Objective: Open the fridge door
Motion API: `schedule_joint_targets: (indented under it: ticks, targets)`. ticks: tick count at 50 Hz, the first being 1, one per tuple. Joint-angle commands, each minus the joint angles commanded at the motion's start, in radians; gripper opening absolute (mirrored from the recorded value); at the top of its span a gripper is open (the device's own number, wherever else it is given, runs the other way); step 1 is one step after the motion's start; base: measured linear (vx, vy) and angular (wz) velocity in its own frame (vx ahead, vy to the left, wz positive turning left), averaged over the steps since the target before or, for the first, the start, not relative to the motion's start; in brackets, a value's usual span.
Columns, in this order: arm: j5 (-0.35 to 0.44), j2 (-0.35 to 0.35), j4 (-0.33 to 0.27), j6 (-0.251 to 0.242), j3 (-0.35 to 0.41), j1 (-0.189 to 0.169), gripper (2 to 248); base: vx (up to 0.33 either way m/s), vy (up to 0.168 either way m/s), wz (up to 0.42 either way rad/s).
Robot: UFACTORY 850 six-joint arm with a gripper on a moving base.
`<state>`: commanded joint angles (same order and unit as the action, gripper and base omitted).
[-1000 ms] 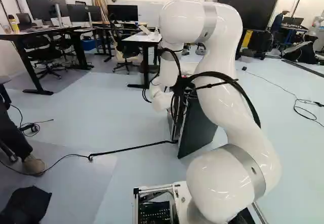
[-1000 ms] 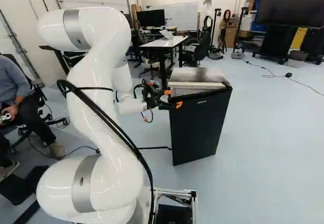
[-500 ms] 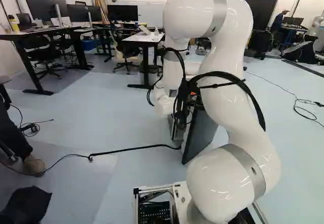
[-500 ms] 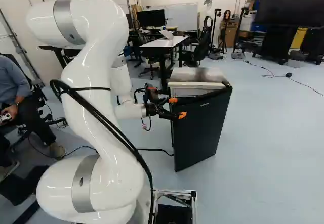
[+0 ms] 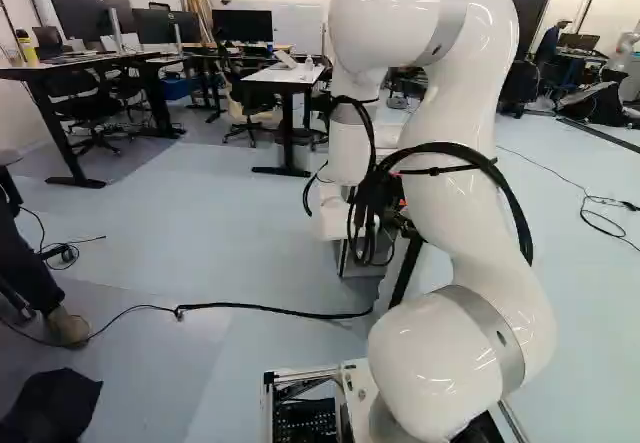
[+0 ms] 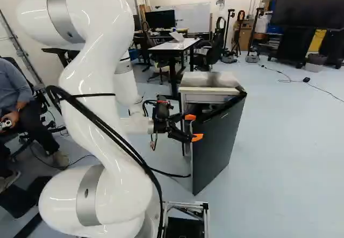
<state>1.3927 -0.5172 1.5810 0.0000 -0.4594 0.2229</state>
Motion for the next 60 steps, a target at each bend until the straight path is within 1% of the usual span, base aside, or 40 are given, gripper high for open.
schedule_joint_targets:
  ticks: [6,11,36,45,60]
  targets:
    - [0.014,0.006,0.031,0.000,0.018,-0.002,247,0.000,0.000,0.000]
    - [0.020,0.007,0.044,0.000,0.022,-0.003,247,0.000,0.000,0.000]
    - [0.033,0.007,0.051,0.000,0.022,-0.006,247,0.000,0.000,0.000]
    - [0.043,0.004,0.051,0.000,0.011,-0.025,247,0.000,0.000,0.000]
    - [0.063,-0.006,0.051,0.000,-0.020,-0.074,247,0.000,0.000,0.000]
